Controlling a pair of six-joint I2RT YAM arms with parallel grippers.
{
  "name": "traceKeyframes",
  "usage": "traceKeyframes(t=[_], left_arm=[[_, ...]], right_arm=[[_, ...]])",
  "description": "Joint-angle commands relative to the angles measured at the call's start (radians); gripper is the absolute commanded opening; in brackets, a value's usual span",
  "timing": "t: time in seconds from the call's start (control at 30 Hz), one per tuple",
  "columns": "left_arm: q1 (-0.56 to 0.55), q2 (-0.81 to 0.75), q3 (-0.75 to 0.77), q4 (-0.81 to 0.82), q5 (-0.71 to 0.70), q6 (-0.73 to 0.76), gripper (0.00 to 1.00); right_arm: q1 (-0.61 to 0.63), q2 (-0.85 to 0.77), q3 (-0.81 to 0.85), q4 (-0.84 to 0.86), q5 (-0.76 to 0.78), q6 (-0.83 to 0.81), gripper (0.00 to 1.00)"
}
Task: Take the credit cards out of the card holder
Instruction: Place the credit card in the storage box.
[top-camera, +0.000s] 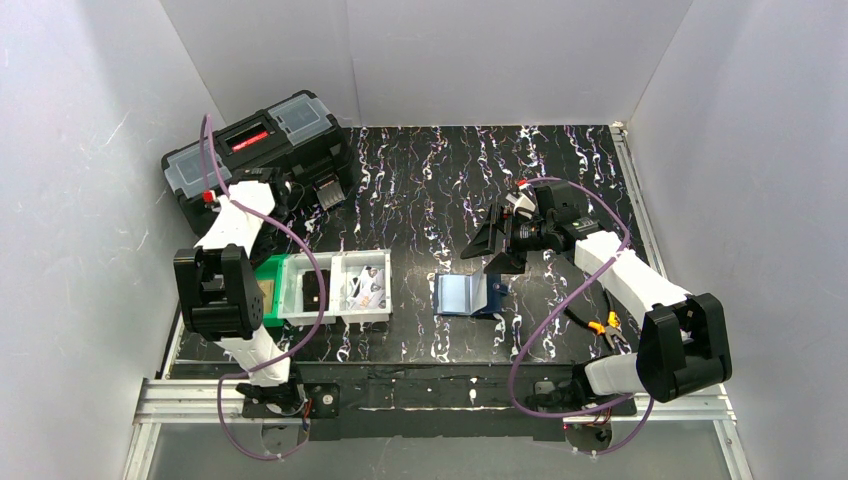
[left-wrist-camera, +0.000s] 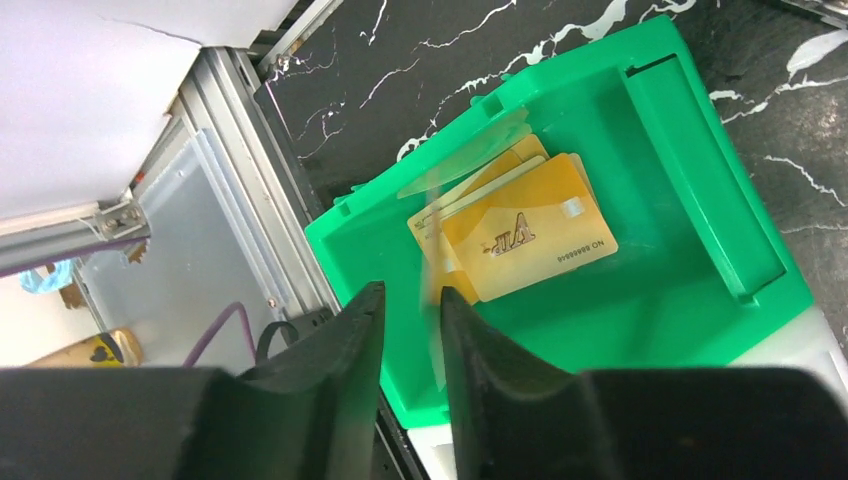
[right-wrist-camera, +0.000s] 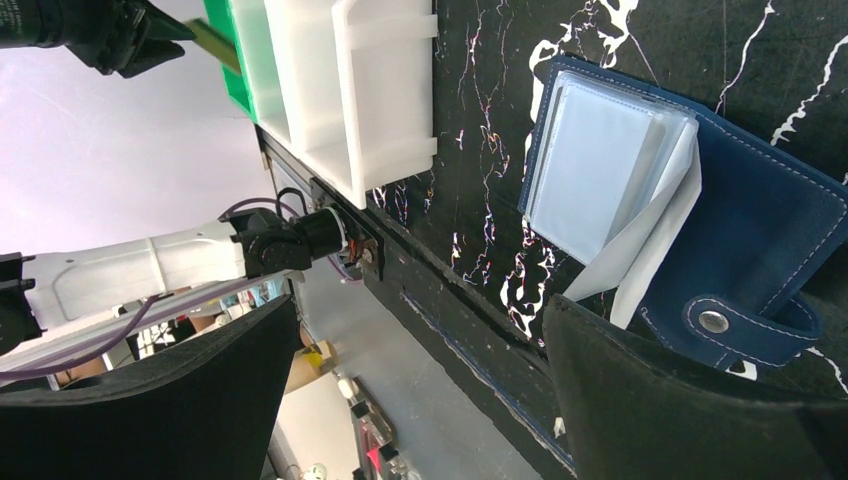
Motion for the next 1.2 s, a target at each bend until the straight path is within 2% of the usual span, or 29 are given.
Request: traceKeyframes(t=[0.0,0.13,0.23,0.4,0.57,0.73,0.9,1.0,1.17], left_arm=[[0.002,-0.007,-0.035,0.017,-0.065,0.000,0.35],[0.002,-0.019,-0.034,0.010,-0.080,0.001,0.77],[0.002,-0.030,-0.025,0.005,-0.075,0.008,0.96],[0.003,-0.081,-0.021,0.047,-0.027,0.075,0.98],[0.001,-0.166,-0.055,0.138,0.111,0.193,0.98],[0.002,-0.271,-0.092,0.259,0.319,0.320,0.98],[-0.003,-0.344,-0.134,0.386,0.634,0.417,0.98],[-0.021,-0.376,-0.162,0.464,0.837,0.423,0.98],[-0.160,-0.367,-0.156,0.542,0.992,0.403,0.98]], right_arm=[[0.001,-0.020,0.023,0.026,-0.025,-0.009,0.98],[0.001,-0.015,0.023,0.023,-0.022,-0.012,0.98],[0.001,-0.011,0.029,0.019,-0.017,-0.014,0.98],[0.001,-0.007,0.037,0.005,0.001,-0.023,0.98],[0.002,-0.008,0.039,-0.014,0.034,-0.035,0.98],[0.002,-0.007,0.042,-0.024,0.069,-0.037,0.98],[0.009,-0.014,0.032,-0.029,0.131,-0.030,0.98],[0.027,-0.017,0.035,-0.038,0.173,-0.020,0.98],[0.072,-0.006,0.059,-0.072,0.269,-0.013,0.98]])
